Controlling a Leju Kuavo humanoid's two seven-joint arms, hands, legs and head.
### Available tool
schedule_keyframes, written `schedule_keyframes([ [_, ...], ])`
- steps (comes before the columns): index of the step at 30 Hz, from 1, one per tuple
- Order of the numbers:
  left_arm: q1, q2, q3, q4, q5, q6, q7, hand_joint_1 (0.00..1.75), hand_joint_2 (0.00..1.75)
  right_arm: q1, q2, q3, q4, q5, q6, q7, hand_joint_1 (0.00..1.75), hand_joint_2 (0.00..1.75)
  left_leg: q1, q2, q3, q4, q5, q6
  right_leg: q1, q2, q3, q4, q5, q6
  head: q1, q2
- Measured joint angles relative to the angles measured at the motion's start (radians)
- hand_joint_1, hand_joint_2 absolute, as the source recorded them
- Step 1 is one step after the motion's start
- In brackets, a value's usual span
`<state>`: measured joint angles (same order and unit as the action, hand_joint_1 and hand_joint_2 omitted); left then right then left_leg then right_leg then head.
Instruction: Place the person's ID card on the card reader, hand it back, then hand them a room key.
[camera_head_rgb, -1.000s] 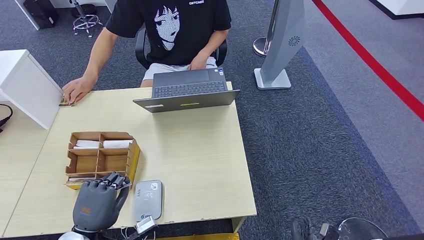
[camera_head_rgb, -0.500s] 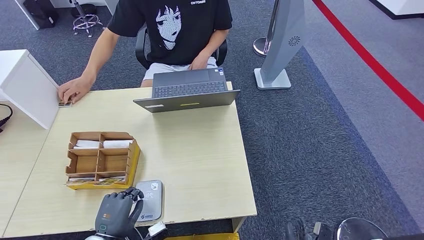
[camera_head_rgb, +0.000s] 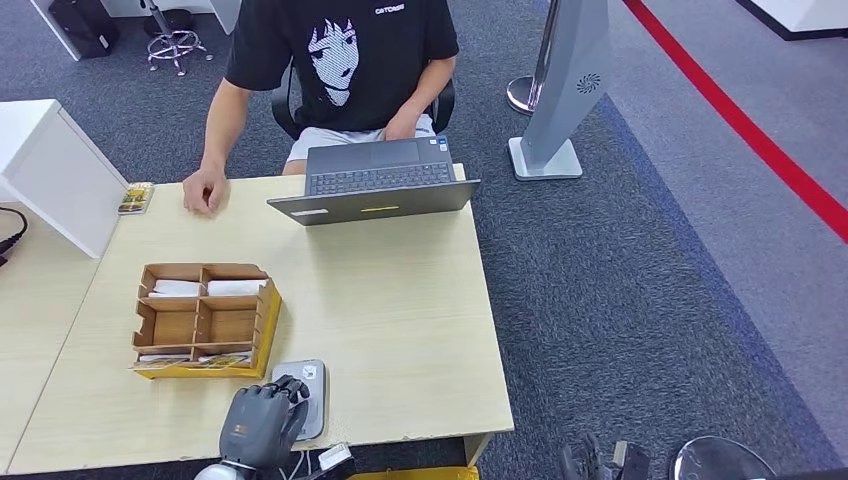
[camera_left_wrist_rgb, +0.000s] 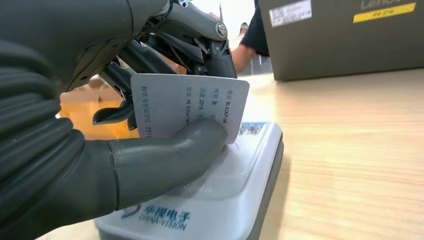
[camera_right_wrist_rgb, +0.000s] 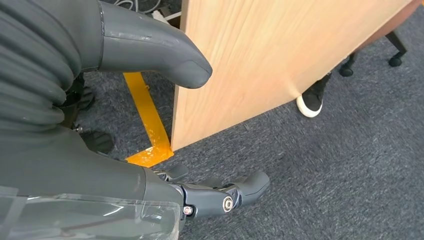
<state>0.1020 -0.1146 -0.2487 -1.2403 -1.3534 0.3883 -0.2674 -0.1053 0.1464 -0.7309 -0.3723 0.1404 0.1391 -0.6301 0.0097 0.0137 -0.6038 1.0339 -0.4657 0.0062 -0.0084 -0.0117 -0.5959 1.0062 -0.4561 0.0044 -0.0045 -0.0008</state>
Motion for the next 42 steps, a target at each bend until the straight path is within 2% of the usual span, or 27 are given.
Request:
schedule_keyframes([
  [5,0.007,-0.001,0.0,-0.109,-0.039,0.009,0.005,1.75,1.75,-0.001,0.002,-0.026,-0.001,0.027,0.001,-0.003,0.0,1.75,0.0,0.0,0.0,0.0,0.0,0.0,0.0,0.0,0.0,0.0,0.0,0.0,0.0,0.0],
  [13,0.002,0.018,0.0,-0.418,-0.085,-0.043,0.005,1.75,1.75,-0.012,0.008,-0.047,-0.002,0.077,-0.015,-0.002,0.0,1.75,0.0,0.0,0.0,0.0,0.0,0.0,0.0,0.0,-0.001,0.0,0.0,0.0,0.0,0.0],
  [18,-0.007,0.034,0.0,-0.488,-0.108,-0.032,0.014,1.75,1.75,-0.018,0.01,-0.055,-0.002,0.088,-0.015,-0.002,0.0,1.75,0.0,0.0,0.0,0.0,0.0,0.0,0.0,0.0,-0.001,0.0,0.0,0.0,0.0,0.0],
  [21,-0.052,0.064,0.002,-0.507,-0.121,-0.04,0.05,1.75,1.75,-0.026,0.012,-0.057,-0.002,0.107,-0.013,0.001,0.0,1.75,0.0,0.0,0.0,0.0,0.001,0.0,0.0,0.0,-0.001,0.0,0.0,0.0,0.0,0.0],
  [24,-0.129,0.109,0.033,-0.49,-0.101,-0.084,0.085,1.75,1.75,-0.039,0.014,-0.057,0.0,0.132,-0.013,0.003,0.0,1.75,0.001,0.0,0.0,0.0,0.002,0.0,0.0,0.0,-0.001,0.0,0.001,-0.001,0.0,0.0],
  [30,-0.3,0.177,0.187,-0.308,-0.064,-0.094,0.07,1.75,1.75,-0.065,0.019,-0.056,0.003,0.155,-0.012,0.011,0.0,1.75,0.001,0.0,0.0,0.0,0.005,-0.002,0.002,0.0,-0.001,0.002,0.003,-0.003,-0.001,0.0],
  [34,-0.346,0.188,0.228,-0.243,-0.071,-0.094,0.069,1.75,1.75,-0.073,0.021,-0.056,0.003,0.156,-0.012,0.012,0.0,1.75,0.001,0.0,-0.001,0.0,0.006,-0.002,0.002,0.0,-0.001,0.001,0.003,-0.003,-0.001,0.0],
  [42,-0.393,0.195,0.252,-0.173,-0.107,-0.109,0.082,1.75,1.75,-0.078,0.021,-0.055,0.004,0.16,-0.016,0.012,0.0,1.75,0.001,0.0,-0.001,0.0,0.005,-0.001,0.002,-0.001,-0.002,0.001,0.003,-0.003,-0.001,0.0],
])
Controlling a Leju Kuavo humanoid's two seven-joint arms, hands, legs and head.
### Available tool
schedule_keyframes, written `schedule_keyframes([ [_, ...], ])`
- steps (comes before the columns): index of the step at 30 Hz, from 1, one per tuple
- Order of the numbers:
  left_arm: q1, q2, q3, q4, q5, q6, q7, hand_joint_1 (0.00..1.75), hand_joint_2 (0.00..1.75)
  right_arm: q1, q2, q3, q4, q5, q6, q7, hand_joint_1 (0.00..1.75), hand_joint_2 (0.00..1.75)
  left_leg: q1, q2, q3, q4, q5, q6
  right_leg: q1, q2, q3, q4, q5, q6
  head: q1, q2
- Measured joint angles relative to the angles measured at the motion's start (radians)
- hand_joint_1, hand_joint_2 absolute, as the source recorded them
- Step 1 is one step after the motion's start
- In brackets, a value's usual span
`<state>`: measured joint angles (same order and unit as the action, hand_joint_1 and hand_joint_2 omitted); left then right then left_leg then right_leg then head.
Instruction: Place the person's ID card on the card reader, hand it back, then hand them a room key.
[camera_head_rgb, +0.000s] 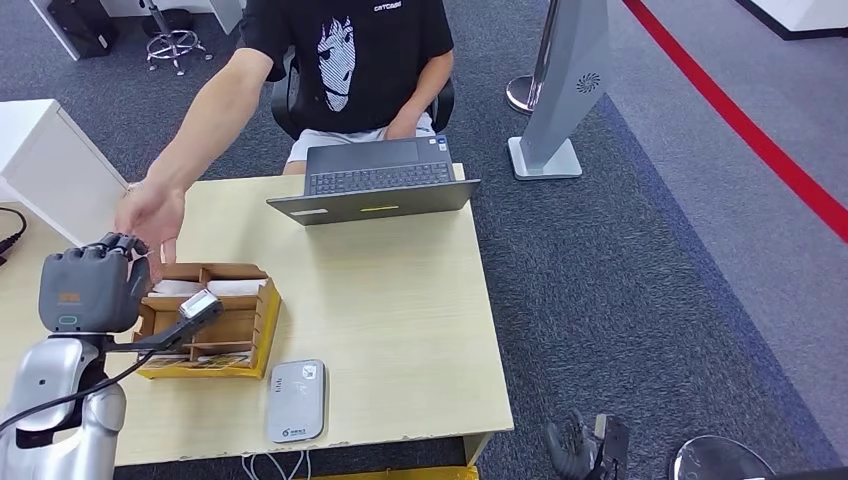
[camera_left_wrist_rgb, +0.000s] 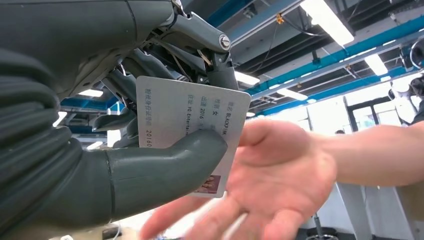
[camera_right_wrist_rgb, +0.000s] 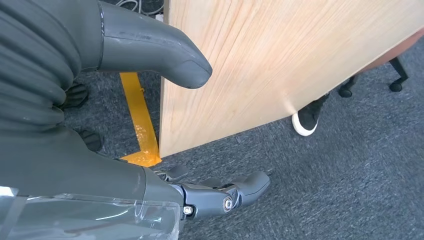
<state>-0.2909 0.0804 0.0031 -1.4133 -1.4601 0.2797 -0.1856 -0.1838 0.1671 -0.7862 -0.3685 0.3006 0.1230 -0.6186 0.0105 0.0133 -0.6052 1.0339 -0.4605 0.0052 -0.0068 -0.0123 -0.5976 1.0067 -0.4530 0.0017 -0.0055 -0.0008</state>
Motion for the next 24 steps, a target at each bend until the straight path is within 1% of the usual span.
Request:
schedule_keyframes([
  [5,-0.022,0.002,0.003,0.038,-0.001,0.005,-0.002,1.75,1.75,-0.001,0.0,0.001,0.0,0.004,-0.016,0.0,0.0,1.75,0.0,0.0,0.0,0.0,0.0,0.0,0.0,0.0,0.0,0.0,0.0,0.0,0.0,0.0],
  [6,-0.022,0.002,0.004,0.04,0.003,0.005,-0.005,1.46,1.75,-0.001,0.0,0.001,0.0,0.004,-0.018,0.0,0.0,1.75,0.0,0.0,0.0,0.0,0.0,0.0,0.0,0.0,0.0,0.0,0.0,0.0,0.0,0.0],
  [7,-0.022,0.001,0.005,0.042,0.007,0.006,-0.008,1.06,1.75,-0.001,0.0,0.001,0.0,0.005,-0.02,0.0,0.0,1.75,0.0,0.0,0.0,0.0,0.0,0.0,0.0,0.0,0.0,0.0,0.0,0.0,0.0,0.0],
  [9,-0.022,-0.002,0.005,0.043,0.015,0.006,-0.016,0.19,1.75,-0.001,0.0,0.001,0.0,0.006,-0.021,0.0,0.0,1.75,0.0,0.0,0.0,0.0,0.0,0.0,0.0,0.0,0.0,0.0,0.0,0.0,0.0,0.0],
  [10,-0.021,-0.005,0.006,0.043,0.018,0.007,-0.02,0.04,1.75,-0.001,0.0,0.001,0.0,0.005,-0.021,-0.001,0.0,1.75,0.0,0.001,0.0,0.0,0.0,0.0,0.0,0.0,0.0,0.0,0.0,0.0,0.0,0.0],
  [11,-0.02,-0.008,0.006,0.042,0.023,0.009,-0.025,0.0,1.75,-0.001,0.0,0.001,0.0,0.003,-0.02,-0.001,0.0,1.75,0.0,0.0,0.0,0.0,0.0,0.0,0.0,0.0,0.0,0.0,0.0,0.0,0.0,0.0],
  [14,-0.008,-0.02,0.006,0.026,0.042,0.016,-0.039,0.0,1.75,-0.001,0.0,0.001,0.0,-0.008,-0.007,-0.002,0.0,1.75,0.0,0.0,0.0,0.0,0.0,0.0,0.0,0.0,0.0,0.0,0.0,0.0,0.0,0.0],
  [17,0.018,-0.031,0.006,-0.018,0.056,0.018,-0.054,0.0,1.75,0.0,0.0,0.001,0.0,-0.016,0.002,-0.003,0.0,1.75,0.0,0.0,0.0,0.0,0.0,0.0,0.0,0.001,0.0,0.0,0.0,0.0,0.001,0.0],
  [21,0.066,-0.041,0.004,-0.099,0.06,0.012,-0.082,0.0,1.75,0.001,0.0,0.001,0.0,-0.018,0.002,-0.001,0.0,1.75,0.0,0.001,0.0,0.0,-0.001,0.0,0.0,0.001,0.0,0.0,0.0,0.0,0.0,0.0],
  [24,0.11,-0.041,-0.012,-0.157,0.044,-0.009,-0.103,0.0,1.75,0.004,0.0,0.001,0.0,-0.018,0.002,-0.002,0.0,1.75,0.0,0.001,0.0,0.0,-0.001,0.0,0.0,0.001,0.0,0.0,0.0,0.0,0.0,0.0],
])
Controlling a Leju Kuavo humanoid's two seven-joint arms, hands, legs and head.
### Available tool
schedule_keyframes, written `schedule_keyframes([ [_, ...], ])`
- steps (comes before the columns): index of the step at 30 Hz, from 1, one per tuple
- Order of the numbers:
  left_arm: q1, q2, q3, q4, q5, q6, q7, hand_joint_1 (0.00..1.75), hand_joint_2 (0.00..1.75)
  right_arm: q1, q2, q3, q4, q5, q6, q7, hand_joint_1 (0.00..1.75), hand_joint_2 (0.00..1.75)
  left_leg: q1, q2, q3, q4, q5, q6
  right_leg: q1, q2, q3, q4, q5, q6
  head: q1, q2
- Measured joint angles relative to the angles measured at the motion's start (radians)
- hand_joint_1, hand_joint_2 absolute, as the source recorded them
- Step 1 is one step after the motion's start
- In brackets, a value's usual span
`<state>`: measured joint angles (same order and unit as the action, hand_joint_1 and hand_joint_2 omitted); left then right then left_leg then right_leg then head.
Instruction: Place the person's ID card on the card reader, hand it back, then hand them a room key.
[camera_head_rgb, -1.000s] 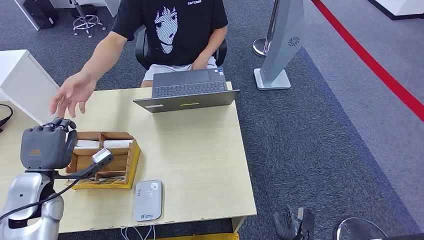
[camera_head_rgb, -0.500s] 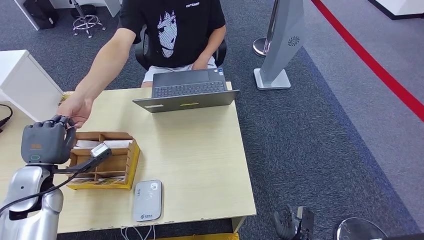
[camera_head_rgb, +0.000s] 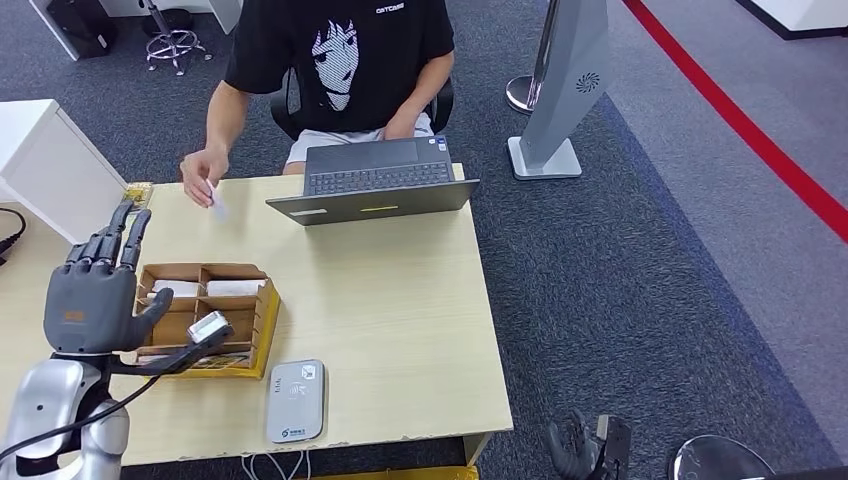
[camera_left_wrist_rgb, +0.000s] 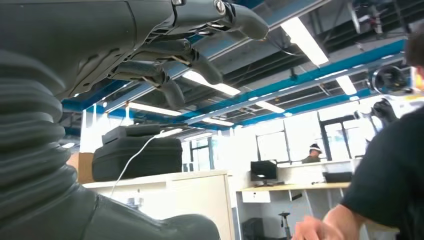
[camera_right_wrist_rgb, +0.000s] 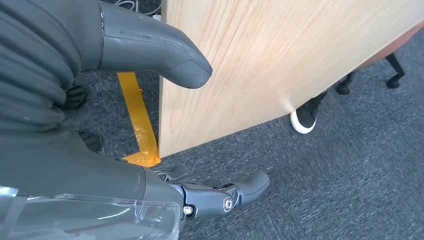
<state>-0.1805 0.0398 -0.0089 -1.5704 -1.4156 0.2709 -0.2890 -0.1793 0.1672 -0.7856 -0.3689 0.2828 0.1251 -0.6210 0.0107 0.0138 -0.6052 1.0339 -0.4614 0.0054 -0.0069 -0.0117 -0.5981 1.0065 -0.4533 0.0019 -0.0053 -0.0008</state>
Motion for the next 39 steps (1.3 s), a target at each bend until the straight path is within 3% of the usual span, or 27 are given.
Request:
schedule_keyframes([
  [4,0.076,0.026,-0.07,-0.056,-0.034,-0.029,0.003,0.0,1.75,0.009,0.0,-0.002,0.0,-0.001,0.001,-0.014,0.0,1.75,0.0,0.0,0.0,0.0,0.0,0.0,0.0,0.0,0.0,0.0,0.0,0.0,0.0,0.0],
  [10,0.152,0.112,-0.194,-0.095,-0.052,-0.073,0.036,0.0,1.75,0.02,0.0,-0.011,0.0,-0.004,0.01,-0.028,0.0,1.75,0.0,0.0,0.0,0.0,0.0,0.0,0.0,0.0,0.0,0.0,-0.001,0.001,0.0,0.0],
  [16,0.194,0.2,-0.257,-0.112,-0.055,-0.091,0.055,0.0,1.75,0.029,0.0,-0.028,0.0,-0.008,0.019,-0.029,0.0,1.75,0.0,0.0,0.0,0.0,0.0,-0.001,0.0,0.0,0.0,0.0,-0.001,0.001,0.0,0.0],
  [22,0.202,0.234,-0.279,-0.122,-0.055,-0.092,0.062,0.0,1.75,0.03,0.0,-0.032,0.0,-0.007,0.019,-0.029,0.0,1.75,0.0,0.0,0.0,0.0,0.0,0.0,0.0,0.0,0.0,0.0,-0.001,0.001,0.0,0.0],
  [31,0.204,0.242,-0.284,-0.124,-0.055,-0.094,0.068,0.0,1.75,0.03,0.0,-0.034,0.0,-0.007,0.019,-0.03,0.0,1.75,0.0,0.0,0.0,0.0,0.0,0.0,0.0,0.0,0.0,0.0,-0.001,0.001,0.0,0.0],
  [36,0.317,0.299,-0.284,-0.182,-0.036,-0.088,0.117,0.0,1.75,0.04,0.0,-0.06,0.0,-0.017,0.036,-0.033,0.0,1.75,0.0,0.0,0.0,0.0,-0.002,-0.001,0.0,0.0,0.0,0.0,-0.002,0.001,0.0,0.0],
  [39,0.342,0.301,-0.272,-0.182,-0.03,-0.087,0.126,0.0,1.75,0.042,0.0,-0.066,0.0,-0.014,0.037,-0.032,0.0,1.75,0.0,0.0,-0.001,0.0,-0.002,-0.001,0.0,0.0,0.0,0.0,-0.002,0.001,0.0,0.0],
])
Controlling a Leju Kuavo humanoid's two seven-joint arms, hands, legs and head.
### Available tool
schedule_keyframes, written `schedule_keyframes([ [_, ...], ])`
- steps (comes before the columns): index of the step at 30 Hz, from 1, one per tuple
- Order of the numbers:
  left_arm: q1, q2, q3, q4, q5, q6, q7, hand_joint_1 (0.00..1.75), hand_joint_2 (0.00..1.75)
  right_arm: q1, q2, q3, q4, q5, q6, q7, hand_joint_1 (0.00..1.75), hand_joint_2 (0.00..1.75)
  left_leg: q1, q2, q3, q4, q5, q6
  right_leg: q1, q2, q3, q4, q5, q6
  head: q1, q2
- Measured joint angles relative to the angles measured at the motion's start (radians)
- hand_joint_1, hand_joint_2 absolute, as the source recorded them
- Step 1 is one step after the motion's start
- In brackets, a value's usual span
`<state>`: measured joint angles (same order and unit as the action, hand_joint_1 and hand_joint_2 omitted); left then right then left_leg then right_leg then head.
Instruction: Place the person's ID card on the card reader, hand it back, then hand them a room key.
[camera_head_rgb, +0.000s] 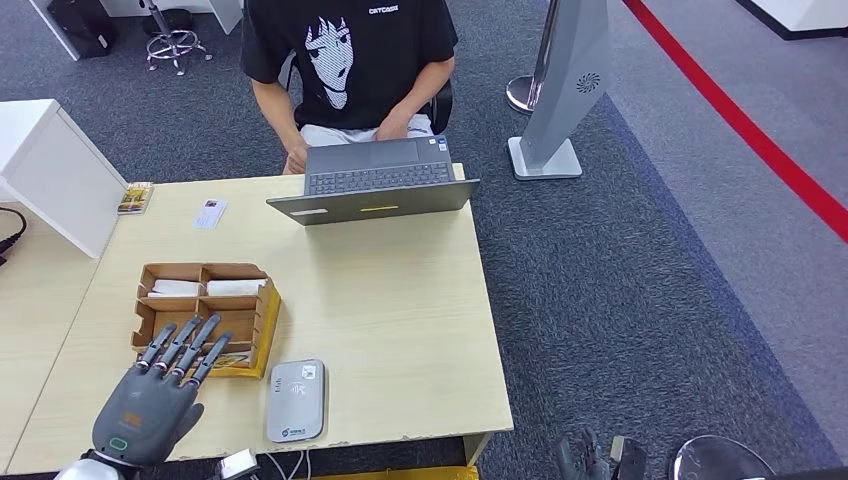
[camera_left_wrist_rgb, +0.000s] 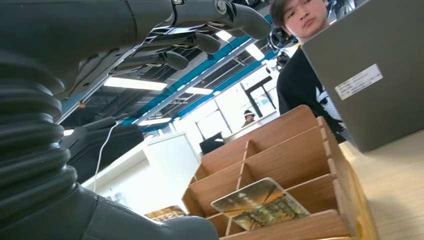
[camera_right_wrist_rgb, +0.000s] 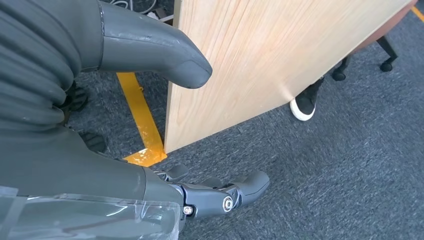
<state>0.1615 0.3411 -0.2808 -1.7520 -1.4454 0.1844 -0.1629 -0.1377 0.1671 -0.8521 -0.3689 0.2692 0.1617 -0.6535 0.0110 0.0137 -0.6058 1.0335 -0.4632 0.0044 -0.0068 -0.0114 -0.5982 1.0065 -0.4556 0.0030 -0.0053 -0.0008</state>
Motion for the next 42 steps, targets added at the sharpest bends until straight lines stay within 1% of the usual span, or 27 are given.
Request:
schedule_keyframes([
  [4,0.005,-0.007,0.02,0.024,-0.019,0.015,0.012,0.0,1.75,0.0,0.0,-0.007,0.0,0.01,0.0,0.004,0.0,1.75,0.0,0.0,0.0,0.0,0.0,0.0,0.0,0.0,0.0,0.0,0.0,0.0,0.0,0.0],
  [8,-0.004,-0.033,0.058,0.074,-0.031,0.065,0.028,0.0,1.75,-0.001,0.001,-0.011,0.0,0.017,0.003,0.007,0.0,1.75,0.0,0.0,0.0,0.0,0.0,0.0,0.0,0.0,0.0,0.0,0.0,0.0,0.0,0.0],
  [11,-0.031,-0.065,0.103,0.128,-0.034,0.105,0.028,0.0,1.75,-0.005,0.003,-0.011,0.0,0.022,0.006,0.01,0.0,1.75,0.0,0.0,0.0,0.0,0.0,0.0,0.0,0.0,0.0,0.0,0.0,0.0,0.0,0.0],
  [15,-0.081,-0.104,0.164,0.208,-0.034,0.129,0.017,0.0,1.75,-0.014,0.004,-0.011,0.0,0.028,0.006,0.018,0.0,1.75,0.0,0.0,0.0,0.0,0.0,0.0,0.0,0.0,0.0,0.0,0.0,0.0,0.0,0.0],
  [23,-0.147,-0.149,0.228,0.333,-0.034,0.143,-0.007,0.0,1.75,-0.02,0.004,-0.011,0.0,0.03,0.01,0.021,0.0,1.75,0.0,0.0,0.0,0.0,0.0,0.0,0.0,0.0,0.0,0.0,0.0,0.0,0.0,0.0],
  [32,-0.164,-0.164,0.252,0.409,-0.034,0.142,-0.014,0.0,1.75,-0.02,0.004,-0.011,0.0,0.027,0.013,0.021,0.0,1.75,0.0,0.0,0.0,0.0,0.0,0.0,0.0,0.0,0.0,0.0,0.0,0.0,0.0,0.0],
  [42,-0.163,-0.159,0.281,0.431,-0.034,0.142,-0.014,0.0,1.75,-0.019,0.004,-0.011,0.0,0.027,0.007,0.021,0.0,1.75,0.0,0.0,0.0,0.0,0.0,0.0,0.0,0.0,0.0,0.0,0.0,0.0,0.0,0.0],
])
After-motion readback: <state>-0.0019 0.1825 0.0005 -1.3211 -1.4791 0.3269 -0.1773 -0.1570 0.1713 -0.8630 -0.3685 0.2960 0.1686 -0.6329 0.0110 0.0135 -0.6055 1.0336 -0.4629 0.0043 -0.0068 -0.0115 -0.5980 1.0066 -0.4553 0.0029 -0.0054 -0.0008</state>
